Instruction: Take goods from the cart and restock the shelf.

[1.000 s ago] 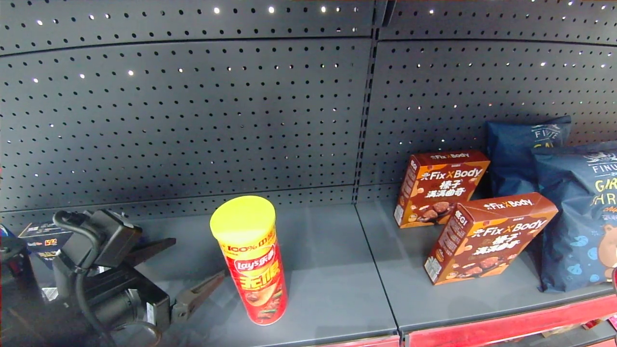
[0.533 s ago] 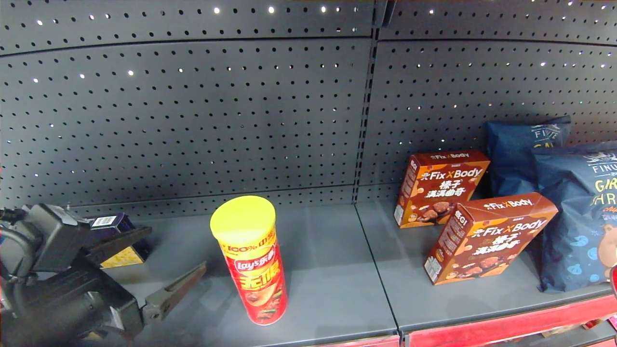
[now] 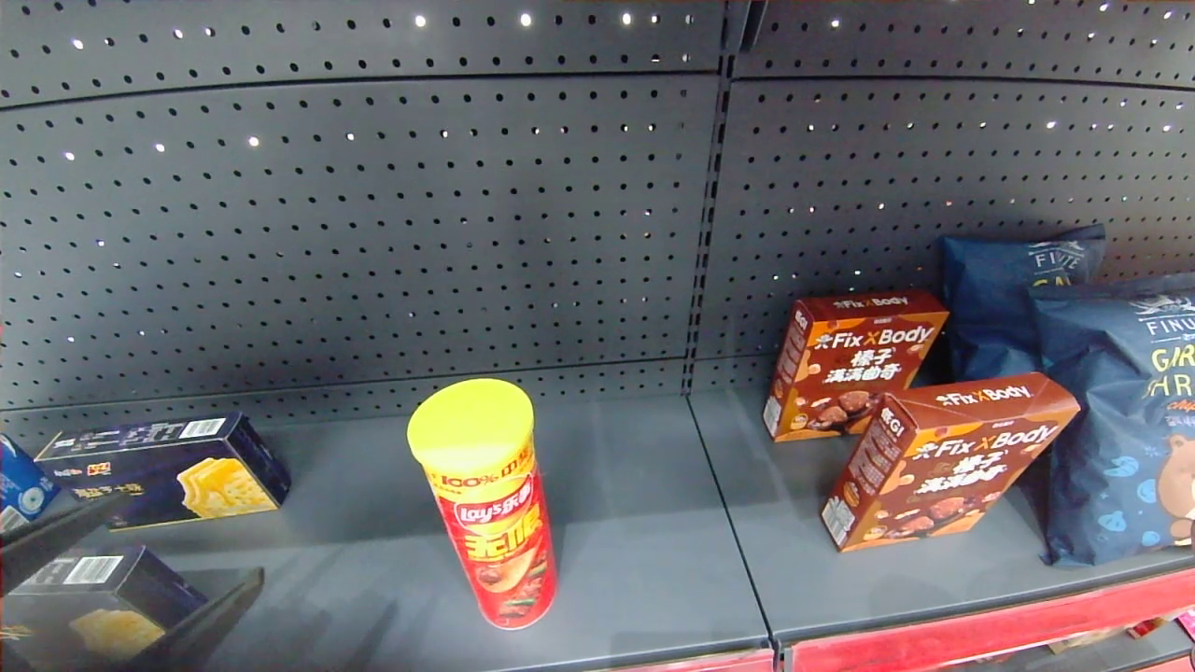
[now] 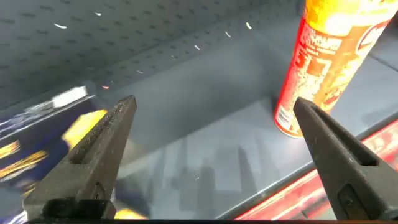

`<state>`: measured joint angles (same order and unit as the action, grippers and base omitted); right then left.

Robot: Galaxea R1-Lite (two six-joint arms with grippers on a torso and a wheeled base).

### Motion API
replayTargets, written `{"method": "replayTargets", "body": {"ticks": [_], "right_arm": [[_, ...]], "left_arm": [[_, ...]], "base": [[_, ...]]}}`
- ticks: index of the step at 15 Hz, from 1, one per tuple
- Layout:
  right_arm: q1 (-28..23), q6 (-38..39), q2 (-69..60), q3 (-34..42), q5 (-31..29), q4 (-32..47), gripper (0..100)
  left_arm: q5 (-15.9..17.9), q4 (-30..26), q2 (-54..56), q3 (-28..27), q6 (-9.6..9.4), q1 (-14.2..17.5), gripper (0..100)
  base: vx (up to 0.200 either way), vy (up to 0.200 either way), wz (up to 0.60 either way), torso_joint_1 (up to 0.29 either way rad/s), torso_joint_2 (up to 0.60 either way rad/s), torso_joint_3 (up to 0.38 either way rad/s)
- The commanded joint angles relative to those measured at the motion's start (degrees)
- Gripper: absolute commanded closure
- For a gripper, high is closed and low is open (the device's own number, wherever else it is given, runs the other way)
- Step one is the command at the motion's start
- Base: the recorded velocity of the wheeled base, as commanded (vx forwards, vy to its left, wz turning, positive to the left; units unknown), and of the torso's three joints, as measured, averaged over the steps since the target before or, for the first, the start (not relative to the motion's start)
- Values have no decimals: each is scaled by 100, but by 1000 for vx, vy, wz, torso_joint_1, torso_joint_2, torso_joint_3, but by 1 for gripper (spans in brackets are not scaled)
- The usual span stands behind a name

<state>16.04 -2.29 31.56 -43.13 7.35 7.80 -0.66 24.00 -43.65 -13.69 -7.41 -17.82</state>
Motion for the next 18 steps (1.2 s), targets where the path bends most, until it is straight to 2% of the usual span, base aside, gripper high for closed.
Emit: {"method": "replayTargets", "body": {"ticks": [1, 5, 7, 9, 12, 14, 15, 16, 18], "right_arm": [[4, 1, -10, -11, 3, 2, 100], [4, -8, 43, -38, 3, -7, 100], [4, -8, 43, -90, 3, -7, 100], [4, 1, -1, -125, 3, 11, 100], [4, 1, -10, -125, 3, 11, 100], [4, 1, -18, -125, 12, 20, 100], [4, 1, 8, -125, 12, 20, 100], [13, -8, 8, -125, 21, 20, 100], [13, -8, 43, -143, 30, 2, 100]], "left_arm": [[-189, -80, 850, 314, 12, 68, 0], [-277, -783, 1755, 604, 12, 596, 0], [-277, -1214, 2133, 631, 12, 692, 0], [-277, -2093, 2880, 666, 12, 930, 0], [-277, -3033, 3812, 763, 12, 1097, 0], [-224, -2866, 3847, 982, 144, 1097, 0], [4, -2682, 3838, 1132, 328, 1088, 0], [198, -2620, 3847, 1140, 636, 1088, 0], [127, -2488, 3847, 1343, 680, 1088, 0]], "base": [[0, 0, 0, 0, 0, 0], [0, 0, 0, 0, 0, 0], [0, 0, 0, 0, 0, 0], [0, 0, 0, 0, 0, 0], [0, 0, 0, 0, 0, 0], [0, 0, 0, 0, 0, 0], [0, 0, 0, 0, 0, 0], [0, 0, 0, 0, 0, 0], [0, 0, 0, 0, 0, 0]]}}
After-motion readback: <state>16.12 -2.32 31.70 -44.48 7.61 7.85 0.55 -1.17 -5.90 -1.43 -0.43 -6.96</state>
